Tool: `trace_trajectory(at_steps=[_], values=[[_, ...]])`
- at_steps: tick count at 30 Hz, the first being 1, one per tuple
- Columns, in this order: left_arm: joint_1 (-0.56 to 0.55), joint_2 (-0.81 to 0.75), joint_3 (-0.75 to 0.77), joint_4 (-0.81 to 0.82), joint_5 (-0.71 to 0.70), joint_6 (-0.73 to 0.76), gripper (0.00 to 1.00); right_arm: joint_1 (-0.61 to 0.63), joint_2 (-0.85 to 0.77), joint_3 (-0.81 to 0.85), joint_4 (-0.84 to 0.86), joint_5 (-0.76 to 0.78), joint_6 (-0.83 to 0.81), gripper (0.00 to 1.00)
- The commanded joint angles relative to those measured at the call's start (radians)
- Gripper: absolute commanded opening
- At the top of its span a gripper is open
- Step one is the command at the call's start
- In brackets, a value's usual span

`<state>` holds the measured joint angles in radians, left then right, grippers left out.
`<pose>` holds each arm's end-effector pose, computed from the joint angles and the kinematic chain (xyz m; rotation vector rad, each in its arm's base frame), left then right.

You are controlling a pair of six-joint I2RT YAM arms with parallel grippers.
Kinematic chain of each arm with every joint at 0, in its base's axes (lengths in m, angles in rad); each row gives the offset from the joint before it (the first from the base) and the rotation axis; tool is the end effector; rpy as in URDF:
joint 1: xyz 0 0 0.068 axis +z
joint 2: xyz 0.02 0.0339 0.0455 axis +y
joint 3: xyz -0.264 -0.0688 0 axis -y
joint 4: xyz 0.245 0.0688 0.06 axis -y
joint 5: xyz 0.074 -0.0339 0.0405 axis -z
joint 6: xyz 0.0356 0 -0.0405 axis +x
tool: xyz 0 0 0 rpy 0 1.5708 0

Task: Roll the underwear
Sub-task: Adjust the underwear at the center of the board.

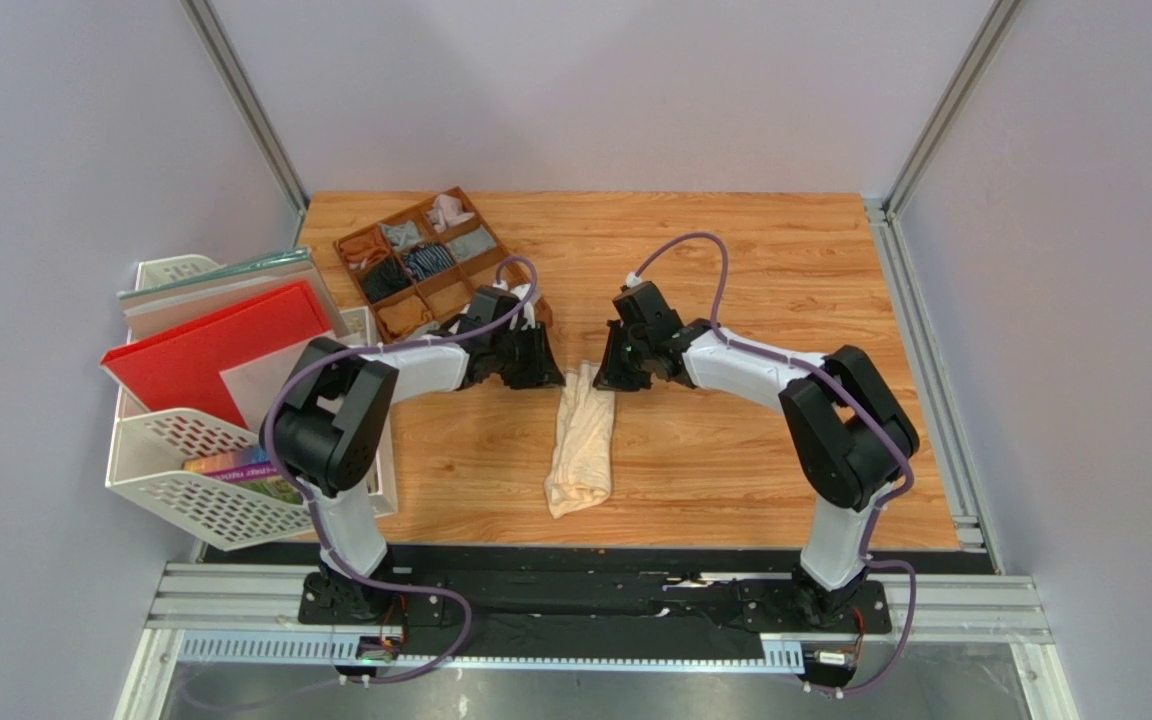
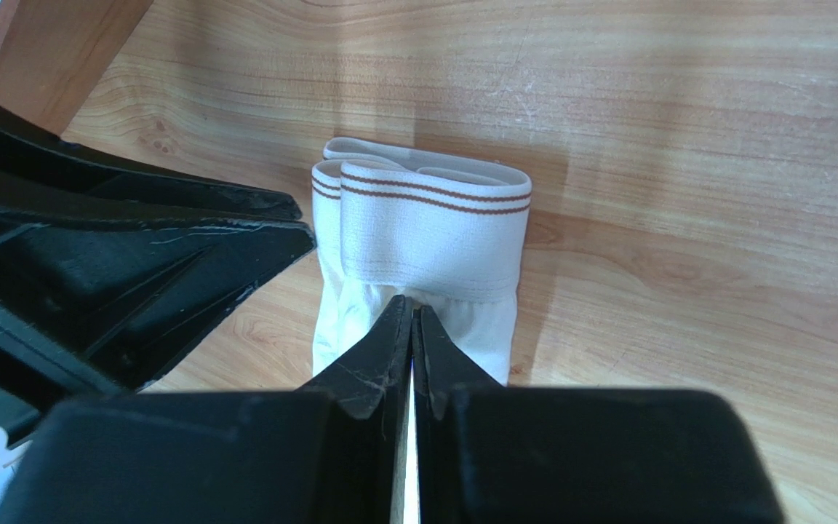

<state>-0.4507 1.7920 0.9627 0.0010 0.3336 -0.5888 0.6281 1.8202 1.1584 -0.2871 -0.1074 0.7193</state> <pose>0.3193 -0.1675 0.1516 -0.0091 2.5287 -0.8566 0.3045 0.2258 0.1772 0.0750 2.6470 0.6421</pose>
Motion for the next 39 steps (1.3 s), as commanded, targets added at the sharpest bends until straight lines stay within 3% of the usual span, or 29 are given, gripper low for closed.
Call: trace_trajectory(at_steps=[1, 23, 26, 33, 39], values=[[0.004, 0.044, 0.067, 0.028, 0.016, 0.02, 0.31, 0.007, 0.031, 0.029, 0.06, -0.011, 0.011, 0.06], [0.004, 0.121, 0.071, 0.059, 0.048, 0.0, 0.29, 0.03, 0.137, 0.054, 0.152, -0.064, 0.011, 0.05], [0.004, 0.084, 0.067, 0.044, 0.033, 0.012, 0.32, 0.03, 0.146, 0.04, 0.152, -0.069, 0.005, 0.05], [0.007, 0.007, 0.002, 0.066, 0.022, -0.011, 0.59, 0.03, 0.119, -0.022, 0.161, -0.087, -0.02, 0.04], [0.014, 0.055, -0.002, 0.159, 0.087, -0.055, 0.62, 0.031, 0.099, -0.052, 0.167, -0.097, -0.03, 0.04]])
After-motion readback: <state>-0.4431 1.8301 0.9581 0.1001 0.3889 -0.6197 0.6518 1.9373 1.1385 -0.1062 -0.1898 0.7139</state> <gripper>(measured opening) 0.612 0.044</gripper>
